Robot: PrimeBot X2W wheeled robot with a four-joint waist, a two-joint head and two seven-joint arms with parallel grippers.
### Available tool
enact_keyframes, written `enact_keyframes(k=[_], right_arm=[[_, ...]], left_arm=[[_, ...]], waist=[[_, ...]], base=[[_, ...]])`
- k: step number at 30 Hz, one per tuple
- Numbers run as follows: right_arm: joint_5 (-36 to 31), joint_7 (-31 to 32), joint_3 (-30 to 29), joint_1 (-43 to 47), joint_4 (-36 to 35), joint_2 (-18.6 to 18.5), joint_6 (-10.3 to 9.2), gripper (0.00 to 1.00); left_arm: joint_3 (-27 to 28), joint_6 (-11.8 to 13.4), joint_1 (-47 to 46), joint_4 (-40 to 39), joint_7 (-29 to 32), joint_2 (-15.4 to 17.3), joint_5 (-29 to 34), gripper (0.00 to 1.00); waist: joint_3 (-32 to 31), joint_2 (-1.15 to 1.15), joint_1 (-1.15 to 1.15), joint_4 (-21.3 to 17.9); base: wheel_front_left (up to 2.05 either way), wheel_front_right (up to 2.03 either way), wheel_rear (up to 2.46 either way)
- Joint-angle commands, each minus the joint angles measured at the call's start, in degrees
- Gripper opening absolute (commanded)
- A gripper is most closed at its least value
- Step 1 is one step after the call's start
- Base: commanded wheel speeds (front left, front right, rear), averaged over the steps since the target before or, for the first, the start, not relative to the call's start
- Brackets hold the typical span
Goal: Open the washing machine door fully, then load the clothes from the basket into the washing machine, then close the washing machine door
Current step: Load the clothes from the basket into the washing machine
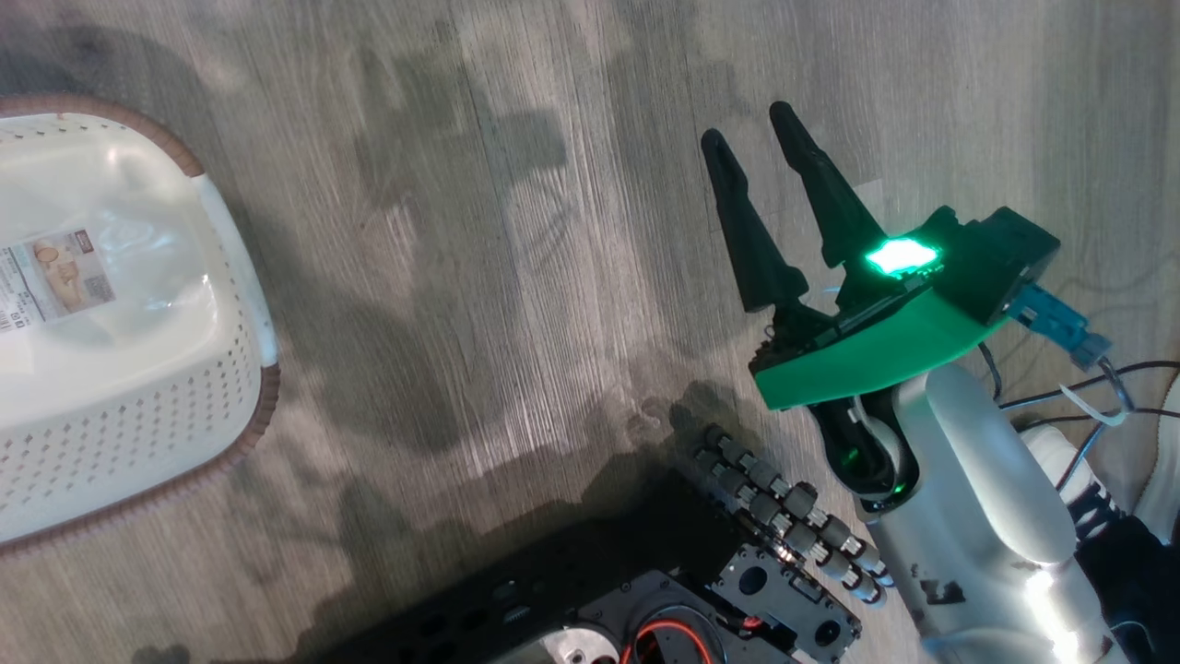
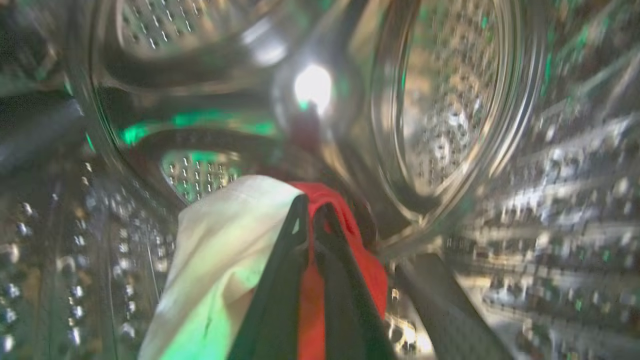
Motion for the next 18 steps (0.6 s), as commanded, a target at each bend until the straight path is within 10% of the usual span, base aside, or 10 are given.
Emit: enact_keyframes(k=[1,5,7,18], right_arm=[[0.3,-0.4,0.9,1.7,-1.6,0.0,0.00,1.00],[0.5,-0.4,1.3,1.7,-1.7,0.0,0.00,1.00],[0.6,-0.4,1.5,1.8,-1.6,0.0,0.00,1.00],[1.0,-0.4,1.6,1.3,-1.3,0.0,0.00,1.00]], left_arm=[[-1.7,-0.5,-0.9,-0.6,0.1,1.7,0.3,0.00],[-5.0,-0.5,-3.8,4.9,0.6,2.5,-1.4,0.00],[-6.3,-0.5,-5.1,7.3,1.0,3.0,-1.5,1.00],[-11.0,-0.5,-8.0,12.1,0.2,3.8,-4.4,1.00]], waist=[[0.1,0.00,0.00,0.0],[0.4,0.00,0.00,-0.3],[0.3,0.00,0.00,-0.5],[-0.7,0.00,0.00,-0.6]], base=[[0.00,0.00,0.00],[0.00,0.00,0.00],[0.00,0.00,0.00],[0.00,0.00,0.00]])
